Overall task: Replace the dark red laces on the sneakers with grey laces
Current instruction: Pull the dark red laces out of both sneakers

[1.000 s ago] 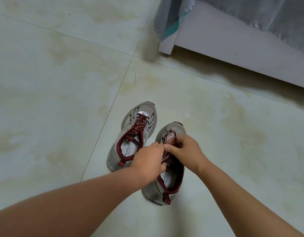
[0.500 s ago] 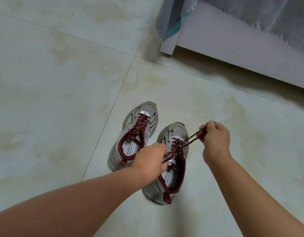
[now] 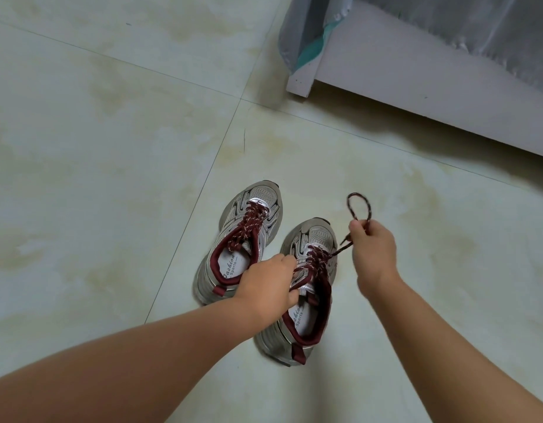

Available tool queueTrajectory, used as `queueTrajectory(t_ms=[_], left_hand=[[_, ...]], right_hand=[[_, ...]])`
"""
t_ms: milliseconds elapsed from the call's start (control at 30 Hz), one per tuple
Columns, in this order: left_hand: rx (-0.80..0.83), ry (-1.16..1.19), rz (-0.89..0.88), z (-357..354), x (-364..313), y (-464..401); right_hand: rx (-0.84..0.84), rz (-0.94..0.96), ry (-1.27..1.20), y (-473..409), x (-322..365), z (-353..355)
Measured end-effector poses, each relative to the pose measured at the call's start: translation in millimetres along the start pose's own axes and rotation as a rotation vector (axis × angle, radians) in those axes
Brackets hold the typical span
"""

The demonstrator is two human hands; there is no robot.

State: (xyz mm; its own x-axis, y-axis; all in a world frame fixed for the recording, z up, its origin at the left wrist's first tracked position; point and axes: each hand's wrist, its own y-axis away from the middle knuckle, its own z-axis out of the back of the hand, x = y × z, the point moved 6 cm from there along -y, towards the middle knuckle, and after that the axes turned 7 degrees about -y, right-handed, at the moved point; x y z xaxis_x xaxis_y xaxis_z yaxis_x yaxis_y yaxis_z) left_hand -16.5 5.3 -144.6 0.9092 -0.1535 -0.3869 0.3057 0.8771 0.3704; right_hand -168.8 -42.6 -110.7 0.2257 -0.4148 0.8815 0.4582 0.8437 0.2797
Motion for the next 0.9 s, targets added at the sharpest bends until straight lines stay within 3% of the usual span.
queueTrajectory(t_ms=[67, 167, 233, 467, 533, 667, 733, 800, 900], left_hand=[[0.001, 0.002, 0.0, 0.1, -0.2, 0.2], [0.003, -0.002, -0.002, -0.2, 0.1, 0.9], [-0.004, -0.011, -0.005, -0.3, 0.0, 0.4], [-0.003, -0.078, -0.015, -3.0, -3.0, 2.2], [0.005, -0.085, -0.017, -2.8, -3.4, 2.4], [0.019, -0.077, -0.019, -2.9, -5.5, 0.2], [0.017, -0.064, -0.012, -3.4, -4.7, -0.2], [0.015, -0.057, -0.013, -4.3, -3.1, 0.6], [0.005, -0.051, -0.007, -4.4, -2.1, 1.7]], right_hand=[[0.06, -0.13, 0.076, -4.4, -7.2, 5.2], [0.306, -0.375, 0.253, 12.7, -33.4, 0.7], [0.459, -0.436, 0.3, 28.4, -43.0, -4.4], [0.461, -0.404, 0.243, 36.5, -49.1, -7.7], [0.43, -0.266, 0.349, 33.8, -43.9, -8.7], [0.33, 0.369, 1.028, 35.8, -13.0, -16.7], [0.332, 0.465, 1.093, 39.4, -11.0, -19.5], [0.377, 0.208, 0.902, 31.8, -20.7, -11.4], [0.535, -0.389, 0.303, 43.2, -45.8, -7.7]])
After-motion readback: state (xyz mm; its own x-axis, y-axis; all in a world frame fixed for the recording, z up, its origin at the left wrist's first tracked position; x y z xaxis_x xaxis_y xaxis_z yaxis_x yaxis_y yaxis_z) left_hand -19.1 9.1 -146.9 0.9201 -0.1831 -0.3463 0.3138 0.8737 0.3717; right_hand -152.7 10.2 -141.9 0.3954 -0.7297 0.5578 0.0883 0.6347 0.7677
